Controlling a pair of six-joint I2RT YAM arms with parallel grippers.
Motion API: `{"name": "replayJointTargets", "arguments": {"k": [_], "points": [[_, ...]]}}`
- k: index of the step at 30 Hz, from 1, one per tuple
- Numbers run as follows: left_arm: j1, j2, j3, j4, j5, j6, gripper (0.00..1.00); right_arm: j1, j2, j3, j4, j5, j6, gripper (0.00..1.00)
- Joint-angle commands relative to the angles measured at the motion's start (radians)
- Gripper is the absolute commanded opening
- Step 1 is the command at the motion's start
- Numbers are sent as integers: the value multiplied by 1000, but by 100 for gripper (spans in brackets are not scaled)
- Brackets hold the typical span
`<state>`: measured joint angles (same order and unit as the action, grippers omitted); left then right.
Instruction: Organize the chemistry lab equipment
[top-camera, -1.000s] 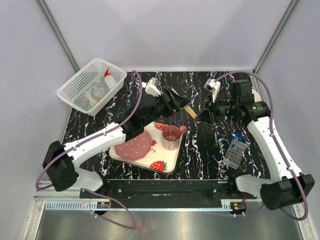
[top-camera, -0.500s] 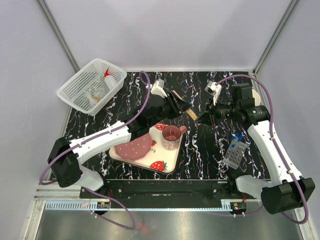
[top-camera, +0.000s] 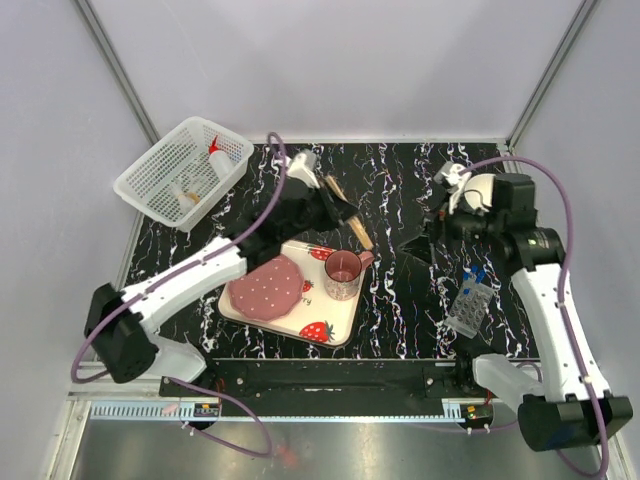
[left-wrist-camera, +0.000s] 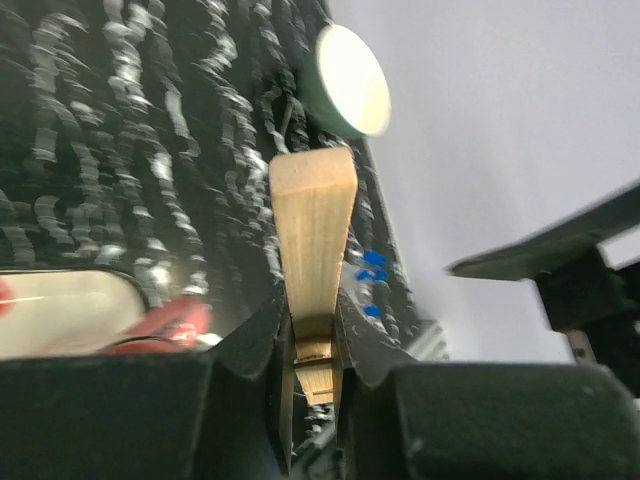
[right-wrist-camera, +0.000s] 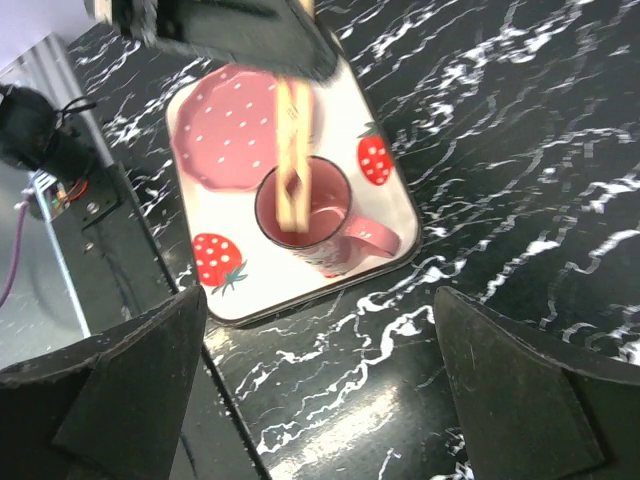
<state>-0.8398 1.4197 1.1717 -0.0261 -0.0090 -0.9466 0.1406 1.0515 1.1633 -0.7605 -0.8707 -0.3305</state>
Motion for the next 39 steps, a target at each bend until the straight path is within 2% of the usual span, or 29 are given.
{"name": "replayJointTargets", "arguments": {"k": [1,5,9,11,19,26,39], "points": [[140,-186,48,-228,17,291,6,-105,-99,-23,19,-95,-24,100],[306,-255,109,-513,-46,501,6,-179,-166,-82,61,-109,-12,100],[470,-266,164,-624,-155,701,6,-220,-195,-143,92,-139,1,100],[505,-252,184,-638,-224,750,6,-236,-209,-160,108,-146,8,100],[639,-85,278,-600,-420,897,4,-266,-263,-232,159,-169,30,100],[734,64,339,-515,-490,940,5,-277,-280,-249,162,-189,33,100],[815,340,428,-362,-634,1009,9,-292,-280,-260,164,-221,45,100]]}}
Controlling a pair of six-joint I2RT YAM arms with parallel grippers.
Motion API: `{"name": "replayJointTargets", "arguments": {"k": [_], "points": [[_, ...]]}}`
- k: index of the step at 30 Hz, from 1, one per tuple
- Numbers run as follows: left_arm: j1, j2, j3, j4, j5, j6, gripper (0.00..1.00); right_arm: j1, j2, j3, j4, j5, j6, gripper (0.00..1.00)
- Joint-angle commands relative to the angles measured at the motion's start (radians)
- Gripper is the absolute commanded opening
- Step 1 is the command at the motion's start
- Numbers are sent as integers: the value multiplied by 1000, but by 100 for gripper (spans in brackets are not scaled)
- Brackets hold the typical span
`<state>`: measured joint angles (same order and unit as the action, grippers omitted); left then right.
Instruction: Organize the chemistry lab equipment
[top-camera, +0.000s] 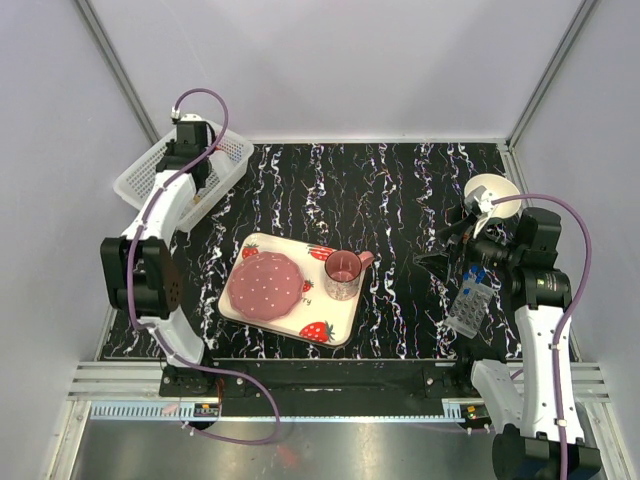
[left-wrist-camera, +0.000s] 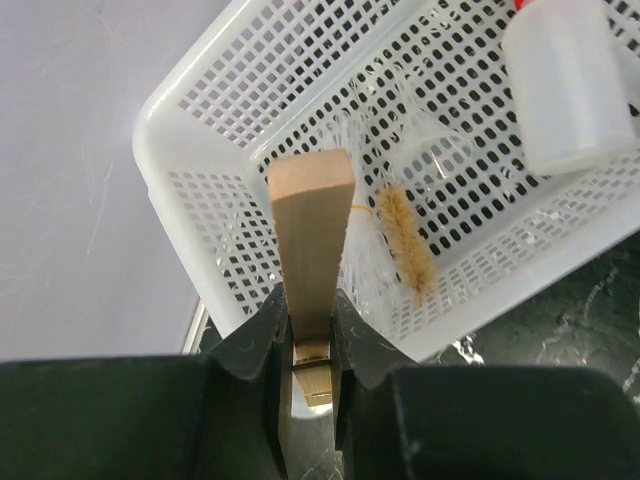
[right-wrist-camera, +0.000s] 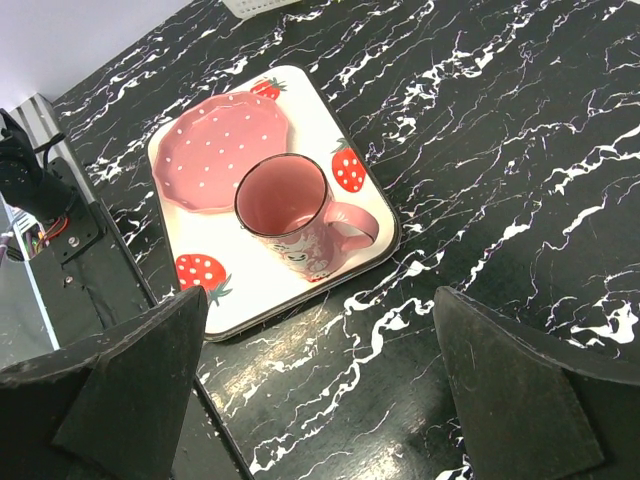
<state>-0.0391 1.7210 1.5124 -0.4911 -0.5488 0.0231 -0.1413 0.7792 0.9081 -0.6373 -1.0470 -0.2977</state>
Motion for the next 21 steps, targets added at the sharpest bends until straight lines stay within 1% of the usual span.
{"name": "replayJointTargets", "arguments": {"k": [1,2,3,4,5,6,7,8,9,10,11,12,13,14,15,16,17,18,19,21], "points": [[18,54,98,106,-99,44,9,-12,-5,-6,41,-47,12,100],[27,77,112,109,-103,47,10,-14,-3,-5,41,-48,12,100],[31,89,120,112,-103,51,14,-15,-4,-6,41,-48,12,100],[36,103,132,109,-102,48,21,-17,-3,-6,39,-50,12,100],[38,130,144,97,-94,38,32,-18,-1,-5,41,-48,12,100],[38,144,163,73,-38,8,60,-20,-1,-6,41,-48,12,100],[59,159,227,-13,-8,-11,71,-21,-1,-3,41,-47,12,100],[64,176,262,-59,19,-20,78,-20,-1,-2,39,-41,14,100],[64,173,293,-94,77,-75,83,-23,-1,3,34,-38,12,100],[64,166,331,-136,107,-90,91,-23,2,8,28,-31,9,100],[64,125,338,-144,134,-130,94,-24,3,21,22,-18,6,100],[65,92,339,-147,201,-147,95,-24,6,31,8,-10,-3,100],[65,60,327,-142,239,-167,99,-24,9,40,1,1,-7,100],[64,-7,315,-135,278,-185,99,-24,14,63,-8,30,-12,100],[64,-41,302,-130,356,-211,99,-24,18,77,-27,47,-21,100],[64,-75,263,-118,400,-219,99,-24,23,106,-38,65,-23,100],[64,-143,234,-107,439,-236,99,-24,26,120,-62,108,-27,100],[64,-184,204,-87,507,-239,99,-24,32,138,-76,128,-29,100],[65,-261,134,-77,539,-244,99,-24,40,171,-87,152,-26,100],[67,-349,48,-25,613,-261,99,-24,46,210,-127,240,-14,100]]}}
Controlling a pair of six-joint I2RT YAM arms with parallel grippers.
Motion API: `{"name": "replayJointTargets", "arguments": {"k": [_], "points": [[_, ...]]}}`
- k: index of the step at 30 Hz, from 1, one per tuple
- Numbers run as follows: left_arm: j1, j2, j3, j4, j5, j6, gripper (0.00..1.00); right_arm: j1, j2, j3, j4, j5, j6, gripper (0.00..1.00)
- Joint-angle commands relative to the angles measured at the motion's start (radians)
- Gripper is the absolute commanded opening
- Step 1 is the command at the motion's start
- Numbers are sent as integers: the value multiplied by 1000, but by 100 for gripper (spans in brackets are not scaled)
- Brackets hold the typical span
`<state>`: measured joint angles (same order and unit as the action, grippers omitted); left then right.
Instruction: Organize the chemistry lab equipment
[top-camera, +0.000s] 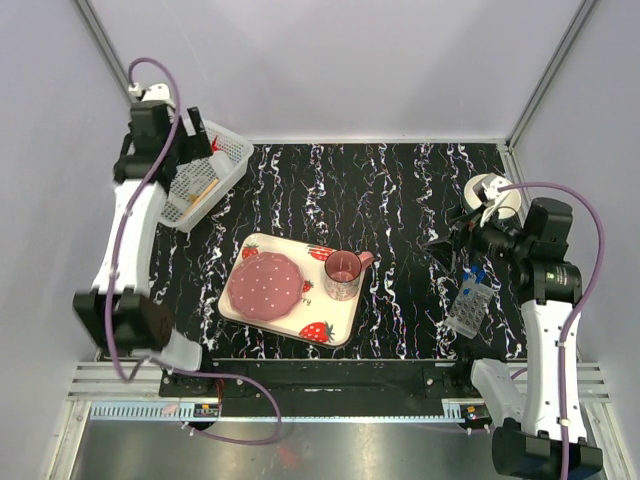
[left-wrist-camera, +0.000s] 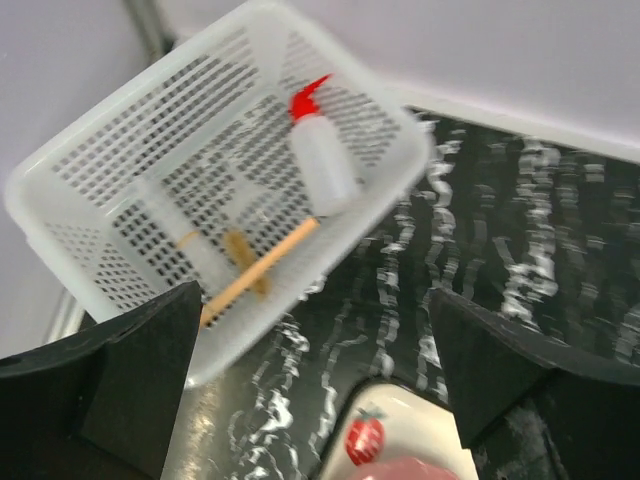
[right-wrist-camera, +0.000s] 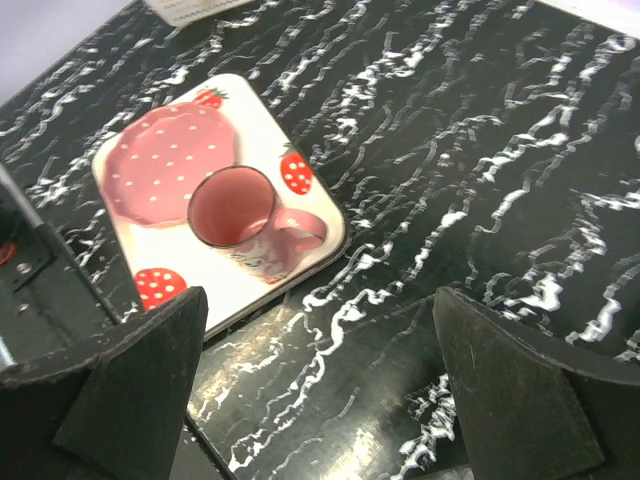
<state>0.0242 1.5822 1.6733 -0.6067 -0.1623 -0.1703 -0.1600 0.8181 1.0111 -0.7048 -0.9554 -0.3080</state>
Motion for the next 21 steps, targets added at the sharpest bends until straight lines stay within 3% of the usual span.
{"name": "replayJointTargets", "arguments": {"k": [1,6,9,21], "points": [[6,-299,-200,113,242,-78,99,-6,9,145,-65,179,1,100],[23,-549,-433,179,338,-149,99,-6,7,251,-88,414,96,100],[25,-665,-484,165,455,-156,99,-6,-2,299,-79,492,153,100],[25,-855,-517,84,701,-281,99,-7,7,383,-58,828,325,100]]}}
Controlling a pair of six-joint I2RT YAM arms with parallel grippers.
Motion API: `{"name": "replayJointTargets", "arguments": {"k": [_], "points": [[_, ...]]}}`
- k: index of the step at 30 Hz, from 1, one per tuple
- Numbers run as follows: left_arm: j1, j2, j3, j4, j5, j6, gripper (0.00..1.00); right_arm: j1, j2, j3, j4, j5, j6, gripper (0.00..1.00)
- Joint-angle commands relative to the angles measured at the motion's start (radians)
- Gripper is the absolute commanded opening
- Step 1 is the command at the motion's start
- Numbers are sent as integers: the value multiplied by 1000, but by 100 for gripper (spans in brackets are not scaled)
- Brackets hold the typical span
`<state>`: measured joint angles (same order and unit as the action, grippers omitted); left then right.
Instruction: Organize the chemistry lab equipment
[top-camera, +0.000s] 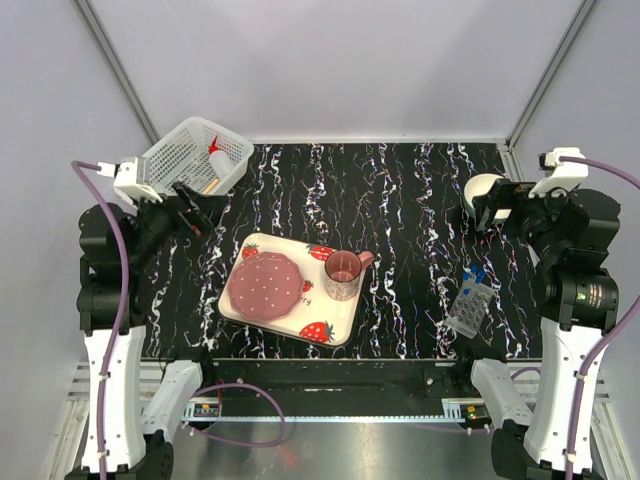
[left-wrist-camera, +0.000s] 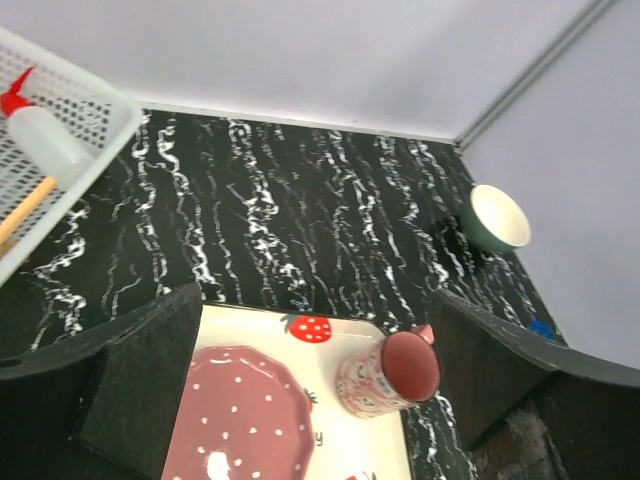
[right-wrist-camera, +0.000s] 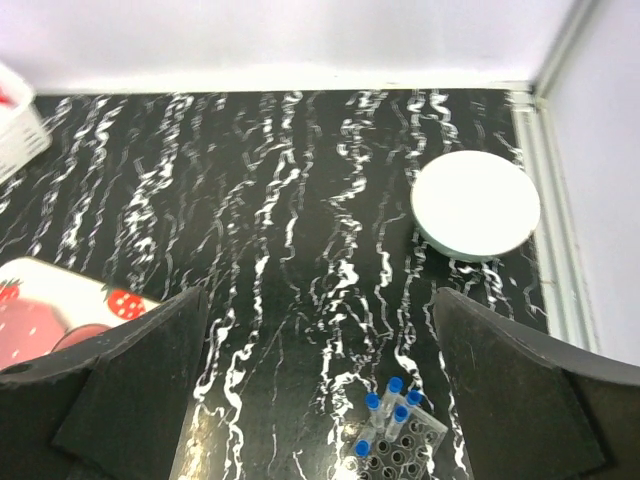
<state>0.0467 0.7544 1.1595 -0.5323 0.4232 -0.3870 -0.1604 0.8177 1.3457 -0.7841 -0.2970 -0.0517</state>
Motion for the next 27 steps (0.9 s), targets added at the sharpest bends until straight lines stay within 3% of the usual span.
{"name": "replayJointTargets", "arguments": {"k": [1,27], "points": [[4,-35,-1,8,121,-72,99,-7,5,52,23,195,67,100],[2,-50,28,-15,207,-132,99,-7,-12,84,31,219,56,100]]}}
